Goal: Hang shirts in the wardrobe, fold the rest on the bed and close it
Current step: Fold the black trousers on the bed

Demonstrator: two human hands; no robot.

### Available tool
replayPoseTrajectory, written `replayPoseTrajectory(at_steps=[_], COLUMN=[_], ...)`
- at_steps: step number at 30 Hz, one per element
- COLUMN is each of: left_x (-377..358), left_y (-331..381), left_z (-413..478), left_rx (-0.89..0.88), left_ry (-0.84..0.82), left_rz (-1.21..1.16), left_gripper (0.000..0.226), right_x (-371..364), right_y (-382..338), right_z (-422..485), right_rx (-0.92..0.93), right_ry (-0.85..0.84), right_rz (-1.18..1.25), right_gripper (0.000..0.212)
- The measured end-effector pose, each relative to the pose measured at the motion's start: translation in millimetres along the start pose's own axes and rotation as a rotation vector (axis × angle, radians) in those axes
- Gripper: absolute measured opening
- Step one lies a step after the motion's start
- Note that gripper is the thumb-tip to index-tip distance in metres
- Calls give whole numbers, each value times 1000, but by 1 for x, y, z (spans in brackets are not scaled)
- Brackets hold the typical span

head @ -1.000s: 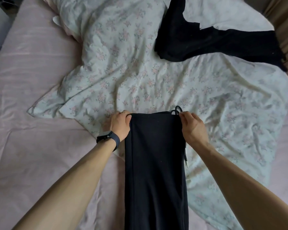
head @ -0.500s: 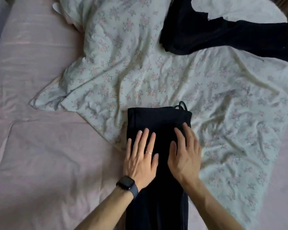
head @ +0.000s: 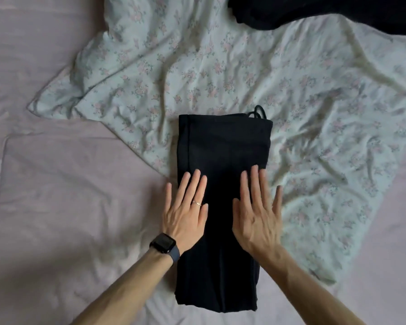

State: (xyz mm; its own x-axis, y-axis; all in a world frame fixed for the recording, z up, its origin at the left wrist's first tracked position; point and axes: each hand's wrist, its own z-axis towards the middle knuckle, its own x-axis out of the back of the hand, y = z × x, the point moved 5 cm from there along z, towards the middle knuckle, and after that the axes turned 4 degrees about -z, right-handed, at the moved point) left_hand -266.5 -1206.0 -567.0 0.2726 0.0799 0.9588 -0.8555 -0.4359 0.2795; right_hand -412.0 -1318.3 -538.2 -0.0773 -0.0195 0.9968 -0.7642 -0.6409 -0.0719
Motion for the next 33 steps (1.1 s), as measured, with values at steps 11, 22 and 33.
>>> replayPoseTrajectory(at_steps=[11, 22, 33], left_x=[-11, -18, -16], left_y=[-23, 30, 27], left_z=[-107, -199, -205], left_rx=[-197, -447, -376], left_ry=[-279, -328, -265], left_rz=[214, 175, 380], left_gripper=[64, 80, 64], right_x=[-25, -17, -17], right_y=[27, -30, -18], right_z=[-126, -234, -249], right_rx=[-163, 275, 211], right_ry=[-217, -232, -230], right_rz=[-52, -6, -190], right_gripper=[59, 72, 77])
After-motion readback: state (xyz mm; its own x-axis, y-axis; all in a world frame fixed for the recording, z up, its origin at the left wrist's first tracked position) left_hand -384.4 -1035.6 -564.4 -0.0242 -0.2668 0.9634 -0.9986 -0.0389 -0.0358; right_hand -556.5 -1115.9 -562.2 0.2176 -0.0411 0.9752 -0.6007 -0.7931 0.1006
